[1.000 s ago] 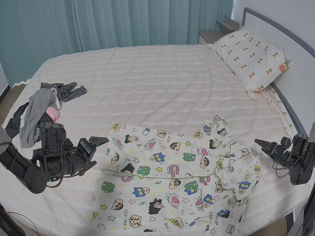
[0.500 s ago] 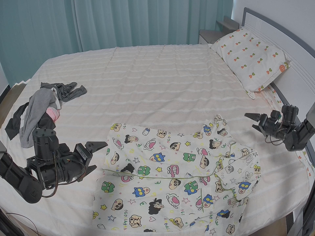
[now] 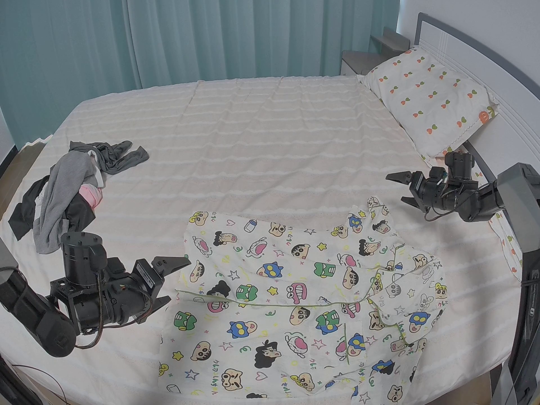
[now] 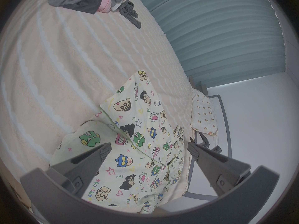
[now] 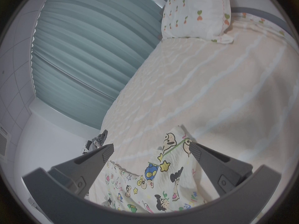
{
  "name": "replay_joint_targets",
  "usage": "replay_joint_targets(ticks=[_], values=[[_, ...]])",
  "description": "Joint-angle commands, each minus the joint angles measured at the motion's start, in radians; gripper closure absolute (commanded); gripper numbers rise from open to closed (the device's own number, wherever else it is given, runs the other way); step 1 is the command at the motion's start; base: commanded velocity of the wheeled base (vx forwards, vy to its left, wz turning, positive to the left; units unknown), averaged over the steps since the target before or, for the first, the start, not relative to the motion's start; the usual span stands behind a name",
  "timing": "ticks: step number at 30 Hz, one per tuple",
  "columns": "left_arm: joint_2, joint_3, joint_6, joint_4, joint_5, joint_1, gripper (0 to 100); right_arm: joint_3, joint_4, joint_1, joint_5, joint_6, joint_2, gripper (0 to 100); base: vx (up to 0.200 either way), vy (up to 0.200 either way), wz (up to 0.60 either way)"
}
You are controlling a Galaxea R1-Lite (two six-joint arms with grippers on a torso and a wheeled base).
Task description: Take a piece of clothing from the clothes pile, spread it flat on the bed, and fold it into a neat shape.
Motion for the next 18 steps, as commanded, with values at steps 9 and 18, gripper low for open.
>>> replay_joint_targets(ticks=[9,18], values=[[0.010,0.004,0.000,-0.001,0.000,-0.007,0,-0.024,0.002,0.005,-0.002,-0.004,0.062,0,0.000,0.000,0.00],[0.032,0.004,0.000,-0.001,0.000,-0.009,0,-0.013,0.002,0.009,-0.030,-0.029,0.115,0,0.000,0.000,0.00]])
